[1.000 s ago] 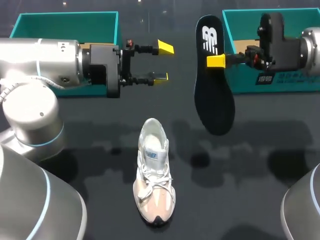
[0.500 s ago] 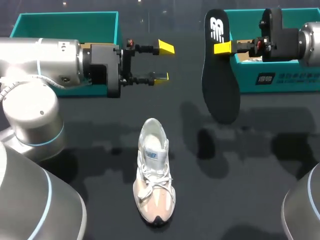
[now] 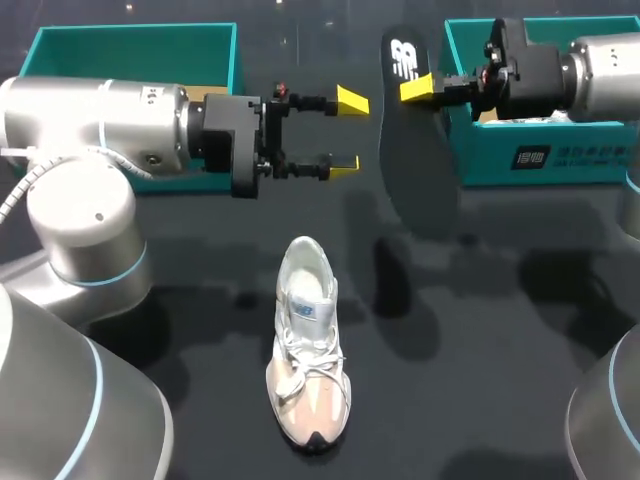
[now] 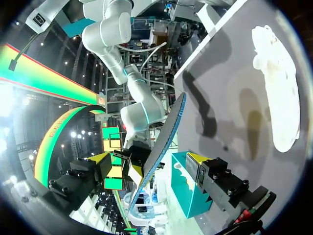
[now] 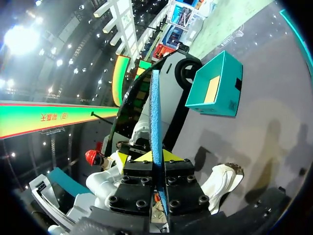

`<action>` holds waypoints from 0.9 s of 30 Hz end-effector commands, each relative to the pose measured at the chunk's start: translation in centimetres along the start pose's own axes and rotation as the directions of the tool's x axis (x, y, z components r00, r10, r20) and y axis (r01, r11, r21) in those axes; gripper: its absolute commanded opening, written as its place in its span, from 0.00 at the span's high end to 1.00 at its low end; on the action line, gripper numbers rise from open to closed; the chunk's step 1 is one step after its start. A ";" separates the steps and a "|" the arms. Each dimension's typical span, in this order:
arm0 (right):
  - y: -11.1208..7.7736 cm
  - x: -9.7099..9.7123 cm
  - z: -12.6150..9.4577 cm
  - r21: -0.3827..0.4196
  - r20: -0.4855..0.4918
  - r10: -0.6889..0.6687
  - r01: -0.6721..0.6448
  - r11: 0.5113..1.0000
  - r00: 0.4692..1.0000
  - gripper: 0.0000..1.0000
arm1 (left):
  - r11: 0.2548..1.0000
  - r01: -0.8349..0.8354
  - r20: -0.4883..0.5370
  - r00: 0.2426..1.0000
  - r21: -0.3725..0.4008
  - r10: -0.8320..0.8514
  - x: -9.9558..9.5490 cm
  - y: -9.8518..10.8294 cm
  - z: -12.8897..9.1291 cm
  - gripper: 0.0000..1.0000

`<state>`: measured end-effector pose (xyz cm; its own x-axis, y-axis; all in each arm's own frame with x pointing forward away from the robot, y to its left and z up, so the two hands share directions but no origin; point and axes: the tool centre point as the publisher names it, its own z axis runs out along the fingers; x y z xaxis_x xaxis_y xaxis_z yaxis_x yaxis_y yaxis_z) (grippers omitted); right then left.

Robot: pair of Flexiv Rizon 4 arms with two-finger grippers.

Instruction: Take the shoe out of the shoebox, open the shoe tongue, remove and reinsert the insole, then place the shoe into the shoebox

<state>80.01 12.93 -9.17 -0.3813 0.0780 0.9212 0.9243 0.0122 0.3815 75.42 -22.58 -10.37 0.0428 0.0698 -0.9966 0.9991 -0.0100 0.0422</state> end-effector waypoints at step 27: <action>1.3 -2.1 1.8 0.012 0.007 0.323 -0.323 0.946 0.946 1.00 | 0.998 -0.004 -0.002 1.000 -0.064 0.003 1.8 3.3 2.6 0.00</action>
<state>82.13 14.63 -10.79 -0.0629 0.0823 0.9946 0.9980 0.0001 0.0632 78.29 -24.65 -11.81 0.0485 0.0712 -0.9963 0.9972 0.0536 0.0524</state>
